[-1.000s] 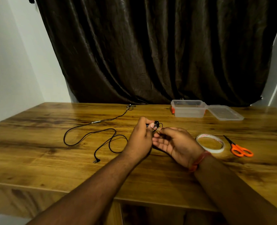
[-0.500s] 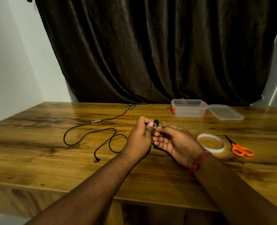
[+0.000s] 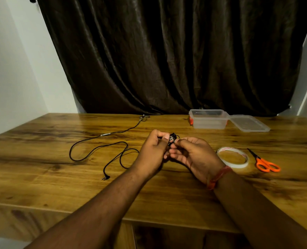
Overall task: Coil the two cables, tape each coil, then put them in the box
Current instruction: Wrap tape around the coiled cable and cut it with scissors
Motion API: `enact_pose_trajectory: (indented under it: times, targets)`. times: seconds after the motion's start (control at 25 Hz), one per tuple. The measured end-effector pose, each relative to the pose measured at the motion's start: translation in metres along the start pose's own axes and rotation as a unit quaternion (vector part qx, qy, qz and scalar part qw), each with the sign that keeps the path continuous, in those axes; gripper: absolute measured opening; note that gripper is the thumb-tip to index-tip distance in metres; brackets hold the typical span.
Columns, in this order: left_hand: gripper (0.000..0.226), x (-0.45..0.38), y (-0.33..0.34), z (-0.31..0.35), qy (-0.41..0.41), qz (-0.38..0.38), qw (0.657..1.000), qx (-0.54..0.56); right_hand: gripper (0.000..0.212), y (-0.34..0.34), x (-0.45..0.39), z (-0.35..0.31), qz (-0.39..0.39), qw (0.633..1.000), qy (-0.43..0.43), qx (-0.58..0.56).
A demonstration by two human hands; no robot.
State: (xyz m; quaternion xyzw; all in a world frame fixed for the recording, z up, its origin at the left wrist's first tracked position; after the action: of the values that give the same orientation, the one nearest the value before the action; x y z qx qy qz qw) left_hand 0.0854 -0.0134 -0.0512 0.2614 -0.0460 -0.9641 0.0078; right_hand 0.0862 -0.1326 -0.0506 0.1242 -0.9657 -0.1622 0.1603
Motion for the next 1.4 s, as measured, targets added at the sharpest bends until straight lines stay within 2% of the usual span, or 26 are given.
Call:
enact_pose_trajectory:
  times: [0.36,0.56,0.72,0.88,1.08,1.4]
  targets:
    - [0.008,-0.002,-0.002,0.006,0.012,0.014,1.0,0.02,0.013,-0.006,-0.01,0.004,0.029,0.995,-0.016,0.09]
    - [0.008,-0.002,0.002,0.004,0.002,0.007,0.999,0.039,0.011,-0.008,-0.007,-0.001,0.061,0.988,-0.078,0.121]
    - [0.006,-0.002,0.002,0.005,0.017,0.005,1.0,-0.009,0.008,-0.009,-0.002,-0.006,0.084,0.977,-0.126,0.153]
    - [0.008,-0.002,0.0,0.001,0.018,0.012,0.999,-0.037,0.013,-0.013,-0.005,-0.006,0.104,0.977,-0.111,0.152]
    - [0.01,-0.003,-0.003,0.0,0.018,0.02,0.998,-0.06,0.013,-0.003,-0.009,0.001,0.035,0.994,-0.052,0.086]
    - [0.009,0.0,0.003,0.003,0.029,-0.022,0.996,-0.083,0.021,-0.008,-0.011,-0.003,0.043,0.994,-0.089,0.044]
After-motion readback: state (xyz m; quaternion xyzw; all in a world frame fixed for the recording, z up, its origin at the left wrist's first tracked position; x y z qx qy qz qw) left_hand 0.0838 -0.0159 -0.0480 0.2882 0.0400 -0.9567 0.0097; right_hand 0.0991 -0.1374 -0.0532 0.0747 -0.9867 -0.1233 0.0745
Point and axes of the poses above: each hand's wrist, its own x-axis away from the middle knuckle, its own y-axis out of the palm, z = x × y, the point moved 7 cm from there along -x, towards the middle knuckle, and after that the axes turned 15 degrees about y, right-handed, at the moved point
